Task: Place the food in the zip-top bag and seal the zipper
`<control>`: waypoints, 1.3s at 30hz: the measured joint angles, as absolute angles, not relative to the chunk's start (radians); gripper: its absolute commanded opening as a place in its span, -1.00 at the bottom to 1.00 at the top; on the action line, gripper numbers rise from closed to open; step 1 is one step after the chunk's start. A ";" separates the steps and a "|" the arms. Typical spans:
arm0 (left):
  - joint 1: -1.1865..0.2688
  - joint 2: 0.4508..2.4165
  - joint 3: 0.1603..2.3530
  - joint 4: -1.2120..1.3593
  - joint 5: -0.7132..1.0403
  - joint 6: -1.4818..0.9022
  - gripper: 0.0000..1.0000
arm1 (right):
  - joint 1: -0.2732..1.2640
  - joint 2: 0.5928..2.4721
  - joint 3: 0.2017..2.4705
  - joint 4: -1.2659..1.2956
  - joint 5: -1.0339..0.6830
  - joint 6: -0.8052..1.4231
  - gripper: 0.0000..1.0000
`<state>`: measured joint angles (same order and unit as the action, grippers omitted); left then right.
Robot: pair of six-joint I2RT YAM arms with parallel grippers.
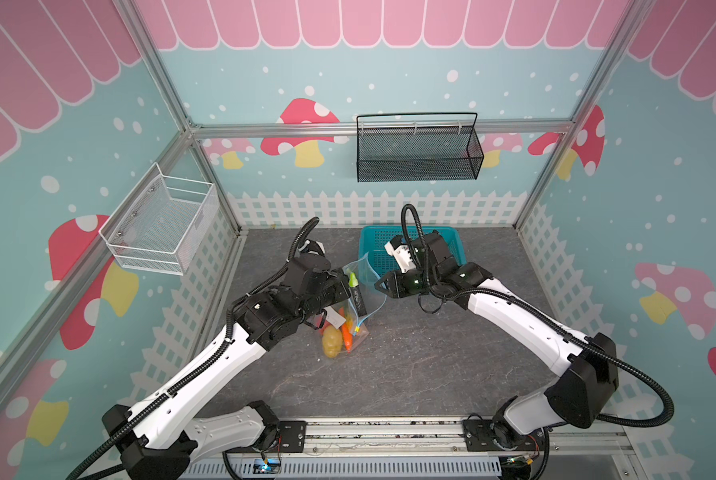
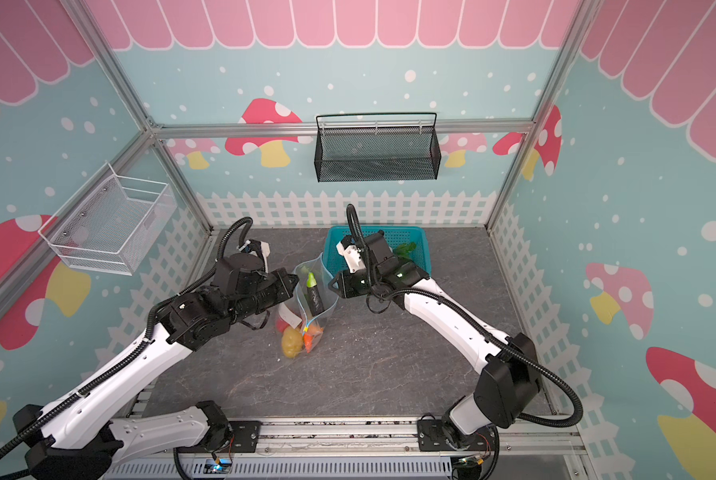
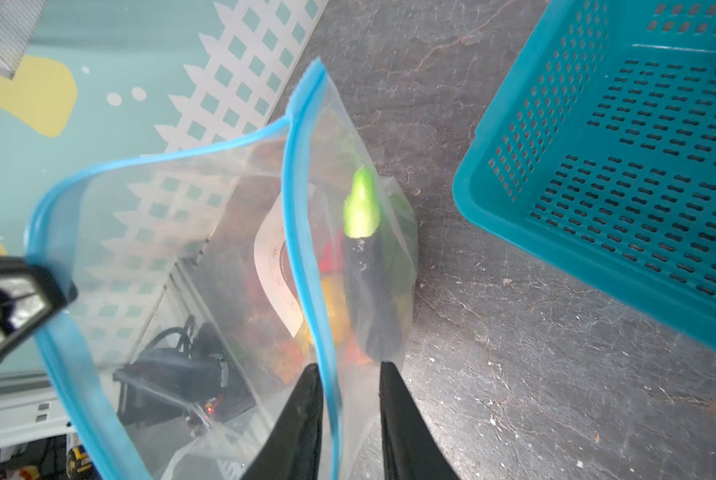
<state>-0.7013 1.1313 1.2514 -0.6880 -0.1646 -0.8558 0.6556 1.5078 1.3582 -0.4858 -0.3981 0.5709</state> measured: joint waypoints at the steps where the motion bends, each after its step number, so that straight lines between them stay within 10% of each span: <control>1: -0.701 1.131 1.251 -0.688 -0.165 -0.856 -1.00 | 0.656 1.507 1.357 -0.482 -0.406 0.570 -0.66; 19: -0.682 1.090 1.265 -0.697 -0.161 -0.852 -1.00 | 0.689 1.456 1.430 -0.442 -0.434 0.585 -0.86; 29: -0.662 1.045 1.265 -0.706 -0.162 -0.848 -1.00 | 0.698 1.472 1.504 -0.546 -0.324 0.561 -0.07; 39: -0.661 1.048 1.264 -0.705 -0.160 -0.849 -1.00 | 0.741 1.531 1.584 -0.674 -0.233 0.527 -0.03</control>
